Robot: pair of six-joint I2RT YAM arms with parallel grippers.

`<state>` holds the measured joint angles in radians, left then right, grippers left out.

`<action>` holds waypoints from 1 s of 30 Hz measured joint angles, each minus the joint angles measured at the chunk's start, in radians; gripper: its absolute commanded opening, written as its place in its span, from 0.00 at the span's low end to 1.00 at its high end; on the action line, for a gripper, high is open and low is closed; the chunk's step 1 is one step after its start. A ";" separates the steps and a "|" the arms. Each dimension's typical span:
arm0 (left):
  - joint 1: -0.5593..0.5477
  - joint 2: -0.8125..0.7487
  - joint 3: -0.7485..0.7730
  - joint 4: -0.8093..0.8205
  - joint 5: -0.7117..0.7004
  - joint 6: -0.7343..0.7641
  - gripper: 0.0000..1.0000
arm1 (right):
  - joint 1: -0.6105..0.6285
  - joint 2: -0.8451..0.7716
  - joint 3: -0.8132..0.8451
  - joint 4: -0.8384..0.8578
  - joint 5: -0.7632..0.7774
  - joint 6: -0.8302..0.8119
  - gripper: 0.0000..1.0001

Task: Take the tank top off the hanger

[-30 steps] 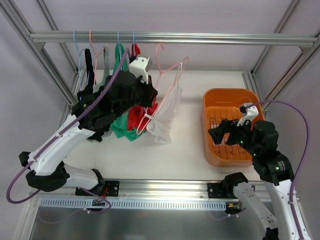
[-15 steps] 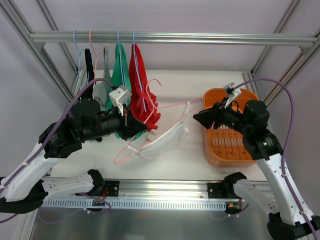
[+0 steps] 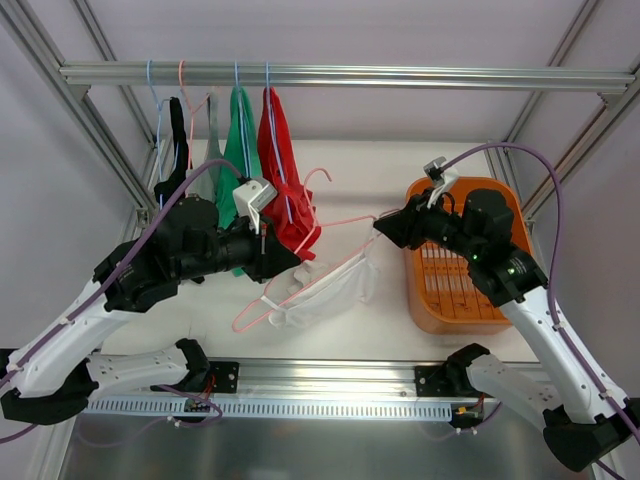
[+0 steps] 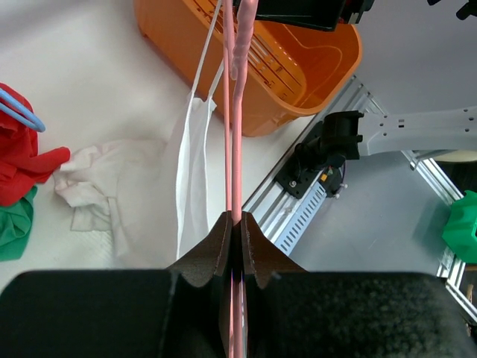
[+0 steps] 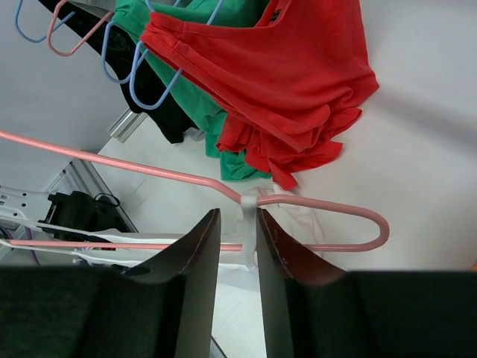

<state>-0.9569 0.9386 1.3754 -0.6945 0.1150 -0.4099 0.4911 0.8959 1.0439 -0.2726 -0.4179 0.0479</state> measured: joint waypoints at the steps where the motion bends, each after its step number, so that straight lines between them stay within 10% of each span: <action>1: 0.000 -0.003 0.000 0.000 0.000 0.000 0.00 | 0.001 0.000 0.000 0.000 0.007 -0.002 0.30; 17: 0.000 -0.024 -0.010 0.001 -0.020 -0.001 0.00 | 0.009 -0.001 -0.026 0.009 0.016 -0.003 0.18; 23: 0.000 -0.024 -0.010 0.001 -0.021 -0.002 0.00 | 0.010 -0.001 -0.030 0.032 0.012 0.017 0.34; 30: 0.000 -0.024 -0.010 0.001 -0.020 -0.003 0.00 | 0.010 0.013 -0.046 0.060 -0.006 0.037 0.19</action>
<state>-0.9569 0.9142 1.3651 -0.6937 0.0948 -0.4126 0.5011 0.9085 0.9977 -0.2123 -0.4240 0.0853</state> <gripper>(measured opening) 0.033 0.226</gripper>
